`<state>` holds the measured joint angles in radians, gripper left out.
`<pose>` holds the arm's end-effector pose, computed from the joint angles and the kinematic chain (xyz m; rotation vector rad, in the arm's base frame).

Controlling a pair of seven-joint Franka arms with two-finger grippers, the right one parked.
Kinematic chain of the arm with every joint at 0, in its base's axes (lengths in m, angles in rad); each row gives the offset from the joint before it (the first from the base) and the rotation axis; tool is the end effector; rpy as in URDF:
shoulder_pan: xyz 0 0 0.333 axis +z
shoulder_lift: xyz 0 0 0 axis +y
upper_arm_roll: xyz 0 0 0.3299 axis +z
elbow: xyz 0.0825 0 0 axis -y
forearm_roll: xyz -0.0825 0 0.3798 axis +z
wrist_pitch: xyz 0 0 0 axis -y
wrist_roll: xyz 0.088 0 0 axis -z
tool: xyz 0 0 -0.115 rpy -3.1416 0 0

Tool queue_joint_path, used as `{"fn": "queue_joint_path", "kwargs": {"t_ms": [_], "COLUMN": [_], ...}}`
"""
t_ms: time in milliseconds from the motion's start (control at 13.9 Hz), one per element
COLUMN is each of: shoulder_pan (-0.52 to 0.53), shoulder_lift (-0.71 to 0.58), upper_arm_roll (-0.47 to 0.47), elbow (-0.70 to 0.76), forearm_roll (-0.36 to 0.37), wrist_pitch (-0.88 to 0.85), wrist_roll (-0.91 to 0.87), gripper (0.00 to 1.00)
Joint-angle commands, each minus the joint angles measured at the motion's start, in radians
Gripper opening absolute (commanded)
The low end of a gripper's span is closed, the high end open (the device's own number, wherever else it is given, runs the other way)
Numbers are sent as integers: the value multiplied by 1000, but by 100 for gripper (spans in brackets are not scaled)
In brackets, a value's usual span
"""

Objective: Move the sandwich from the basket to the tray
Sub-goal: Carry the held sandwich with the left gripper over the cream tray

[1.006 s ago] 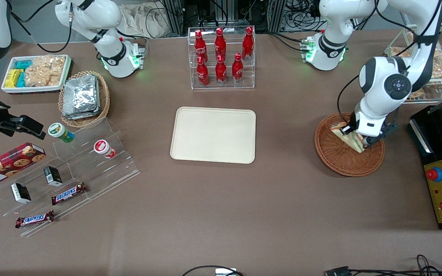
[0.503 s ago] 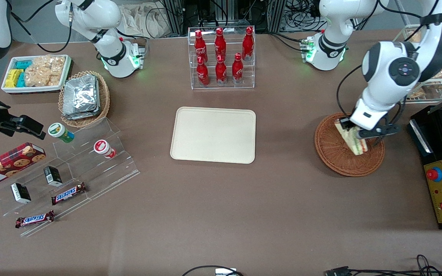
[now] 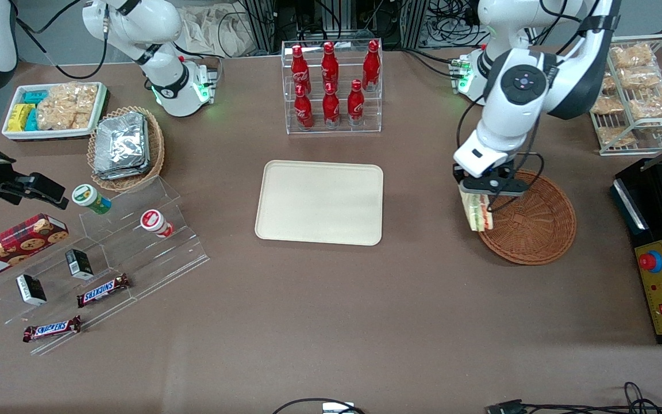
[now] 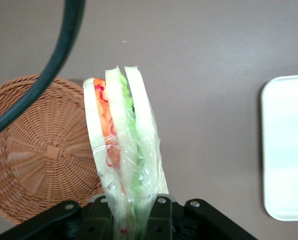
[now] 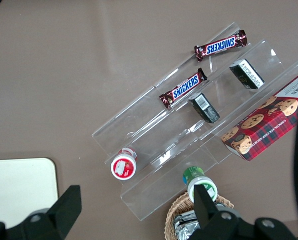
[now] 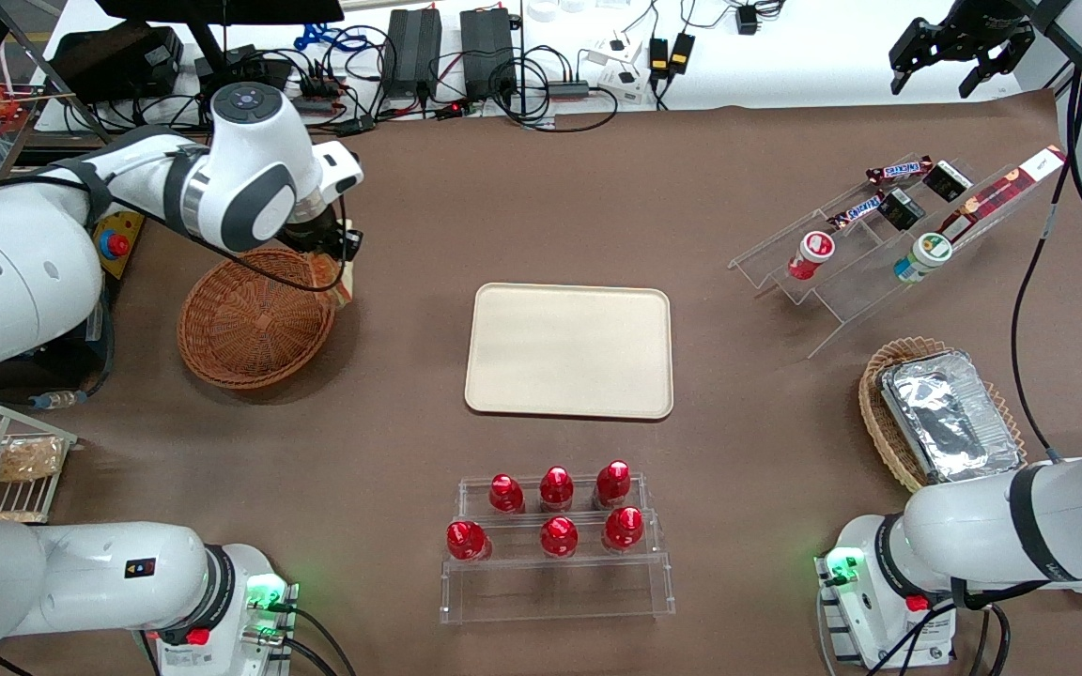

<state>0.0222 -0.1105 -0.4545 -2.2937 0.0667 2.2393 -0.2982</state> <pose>0.4532 -0.2089 0.4038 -3.0485 0.2643 -0.1184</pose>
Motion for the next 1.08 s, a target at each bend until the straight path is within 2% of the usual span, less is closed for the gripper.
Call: {"fn": "queue_joint_path", "kwargs": {"t_ms": [0, 216, 503, 790, 1006], "shoulder_pan": [5, 5, 4, 2, -63], "shoulder_lift": [32, 99, 244, 368, 483], "upper_arm_roll": [-74, -157, -265, -343, -355], "elbow": [57, 115, 195, 246, 296], "forearm_roll": [-80, -125, -105, -26, 128], "wrist_pitch": [-1, -1, 16, 39, 40], "wrist_roll": [11, -34, -128, -206, -358], "gripper": [0, 0, 0, 0, 0]}}
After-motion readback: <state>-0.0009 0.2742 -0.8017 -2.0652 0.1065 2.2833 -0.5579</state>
